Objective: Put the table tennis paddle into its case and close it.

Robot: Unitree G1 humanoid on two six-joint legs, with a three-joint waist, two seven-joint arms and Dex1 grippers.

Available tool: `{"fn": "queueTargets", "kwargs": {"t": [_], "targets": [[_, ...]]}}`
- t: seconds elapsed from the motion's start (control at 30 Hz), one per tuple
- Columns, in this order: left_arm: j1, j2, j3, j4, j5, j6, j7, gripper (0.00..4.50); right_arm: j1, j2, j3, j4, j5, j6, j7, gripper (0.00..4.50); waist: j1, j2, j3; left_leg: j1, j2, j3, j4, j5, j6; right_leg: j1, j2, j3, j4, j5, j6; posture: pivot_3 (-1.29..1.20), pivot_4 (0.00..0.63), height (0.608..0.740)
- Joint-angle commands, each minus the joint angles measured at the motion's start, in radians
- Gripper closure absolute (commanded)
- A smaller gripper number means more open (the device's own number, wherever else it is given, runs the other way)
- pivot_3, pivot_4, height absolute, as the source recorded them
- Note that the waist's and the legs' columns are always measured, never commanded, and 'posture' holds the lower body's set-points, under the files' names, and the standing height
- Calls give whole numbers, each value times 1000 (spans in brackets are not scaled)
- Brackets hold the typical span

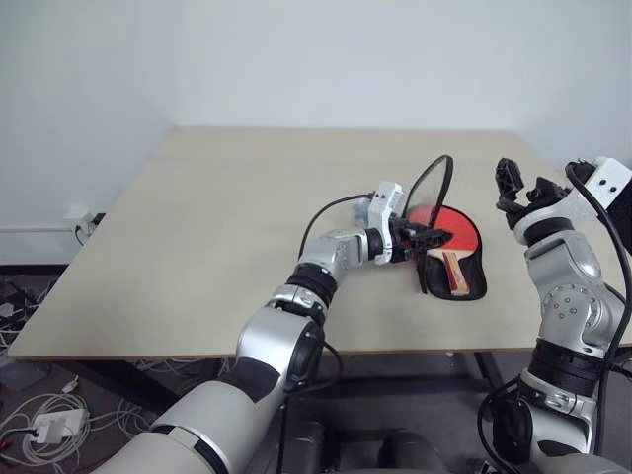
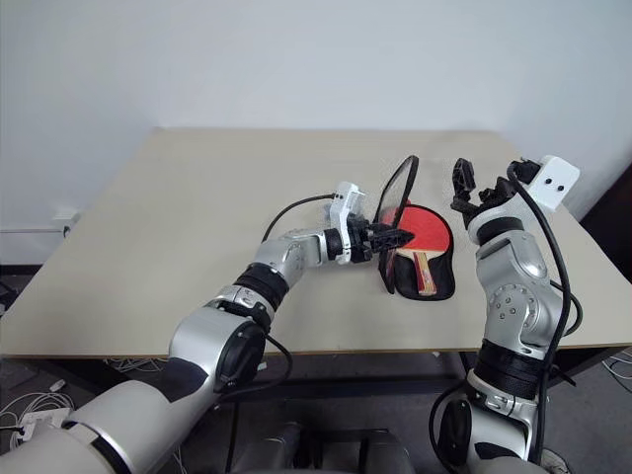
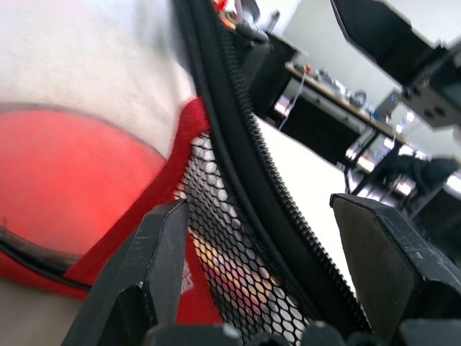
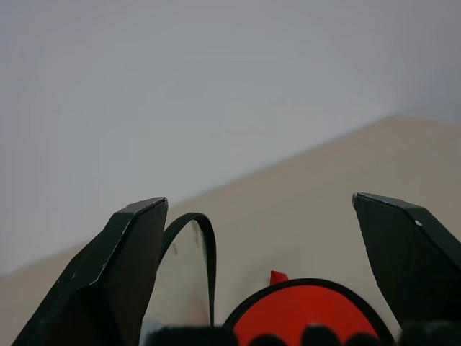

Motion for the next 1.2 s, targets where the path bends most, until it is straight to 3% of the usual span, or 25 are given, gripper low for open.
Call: {"fn": "queueTargets", "kwargs": {"t": [0.03, 0.27, 0.5, 0.73, 0.83, 0.97, 1.2], "targets": [[-45, -66, -2, -28, -50, 82, -116, 1154, -41, -14, -25, -15, 16, -53, -15, 40, 0, 0, 0, 0, 0, 0, 0, 0, 0, 0, 0, -1, 0, 0, 0, 0, 0, 701], [-5, -87, -33, -71, -89, 197, -265, 1154, -29, -18, -38, 5, 6, -82, -40, 40, -1, 1, 0, 0, 0, 1, -1, 0, 0, 0, 0, -4, 0, 0, 0, 0, 0, 701], [-10, -71, 0, -69, -105, 155, -150, 1154, -12, -26, 0, 36, 4, -12, -45, 40, -3, 1, 0, 1, 0, 2, -2, 0, -1, -1, 0, -2, 0, 0, 0, 0, 0, 701], [89, 85, -50, -245, -86, 246, -204, 1154, 42, -41, 140, 57, -29, 126, -13, 40, -7, 3, -2, 1, 0, 5, -4, 1, -2, -2, 0, -1, 0, 0, 0, 0, 0, 701], [179, 172, -139, -406, -29, 233, -228, 1154, 74, -51, 229, 72, -78, 182, -4, 40, -16, 4, -2, 2, 0, 6, -8, 2, -4, -3, 1, 2, 0, 0, 0, 0, 0, 701], [266, 297, -208, -661, -54, 299, -298, 1154, 103, -39, 299, 87, -106, 240, 6, 40, -21, 4, -2, 2, -1, 6, -10, 3, -6, -4, 1, 0, 0, 0, 0, 0, 0, 701], [342, 470, -270, -818, -21, 242, -354, 1154, 103, -8, 362, 103, -135, 308, 10, 40, -27, 4, -2, 8, -12, 6, -26, 13, -24, -3, -5, 0, -1, 1, 2, 0, 0, 701]]}}
